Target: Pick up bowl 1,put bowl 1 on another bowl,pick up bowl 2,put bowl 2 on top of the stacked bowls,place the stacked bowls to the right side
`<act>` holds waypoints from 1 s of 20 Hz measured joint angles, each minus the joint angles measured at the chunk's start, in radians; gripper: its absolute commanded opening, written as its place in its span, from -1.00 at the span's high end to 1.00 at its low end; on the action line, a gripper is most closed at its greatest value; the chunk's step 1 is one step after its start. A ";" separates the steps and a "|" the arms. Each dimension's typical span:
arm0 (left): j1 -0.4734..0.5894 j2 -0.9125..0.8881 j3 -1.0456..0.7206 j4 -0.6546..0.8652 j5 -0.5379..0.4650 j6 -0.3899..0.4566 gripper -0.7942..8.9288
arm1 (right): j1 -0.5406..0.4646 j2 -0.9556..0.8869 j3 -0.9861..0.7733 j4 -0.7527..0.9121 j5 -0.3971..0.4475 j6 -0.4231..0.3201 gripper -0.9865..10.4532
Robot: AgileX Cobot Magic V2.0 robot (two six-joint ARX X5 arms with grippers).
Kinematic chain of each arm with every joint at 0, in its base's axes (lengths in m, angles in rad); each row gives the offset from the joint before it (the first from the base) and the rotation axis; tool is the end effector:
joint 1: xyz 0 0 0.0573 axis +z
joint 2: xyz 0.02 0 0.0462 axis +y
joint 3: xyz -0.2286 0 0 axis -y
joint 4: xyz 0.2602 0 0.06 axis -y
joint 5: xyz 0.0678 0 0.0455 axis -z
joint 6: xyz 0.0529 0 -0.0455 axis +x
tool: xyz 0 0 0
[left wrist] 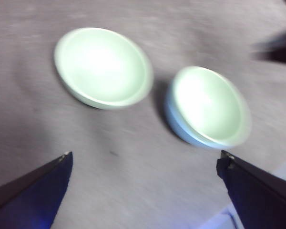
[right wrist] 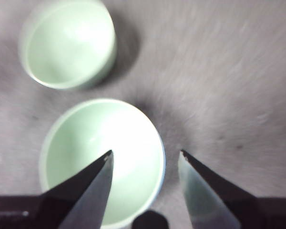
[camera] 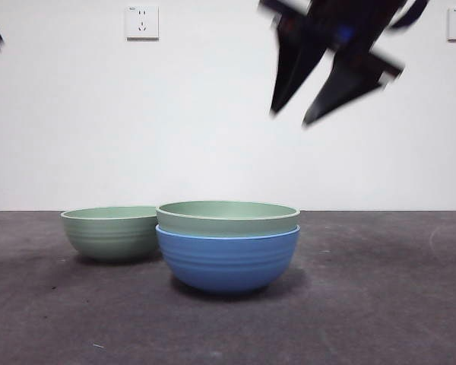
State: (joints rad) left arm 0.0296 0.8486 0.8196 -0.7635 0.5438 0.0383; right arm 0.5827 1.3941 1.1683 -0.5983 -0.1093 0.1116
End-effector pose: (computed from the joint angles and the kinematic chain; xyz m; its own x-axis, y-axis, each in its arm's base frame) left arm 0.2108 -0.0211 0.2469 0.6158 -0.4994 -0.6094 0.3648 0.8663 -0.3413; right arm 0.2712 0.1856 0.2404 0.5037 0.4626 -0.7296 -0.5368 0.8293 0.1552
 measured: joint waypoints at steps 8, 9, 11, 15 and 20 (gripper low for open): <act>-0.114 0.362 0.060 0.275 -0.230 -0.106 -0.30 | 0.000 -0.397 0.000 -0.172 0.062 0.000 0.43; -0.129 0.415 0.094 0.276 -0.257 -0.111 -0.30 | 0.000 -0.428 0.000 -0.196 0.062 0.000 0.43; -0.154 0.523 0.171 0.277 -0.298 -0.113 -0.30 | 0.000 -0.476 0.000 -0.236 0.062 0.001 0.43; -0.190 0.726 0.315 0.276 -0.361 -0.118 -0.26 | 0.000 -0.528 0.000 -0.295 0.062 0.009 0.43; -0.199 0.875 0.344 0.273 -0.389 -0.118 -0.18 | 0.000 -0.550 0.000 -0.321 0.065 0.013 0.43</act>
State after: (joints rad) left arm -0.1696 1.7241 1.1641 -0.4908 0.1547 -0.0795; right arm 0.5823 0.8440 1.1683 -0.9195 -0.0441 0.1242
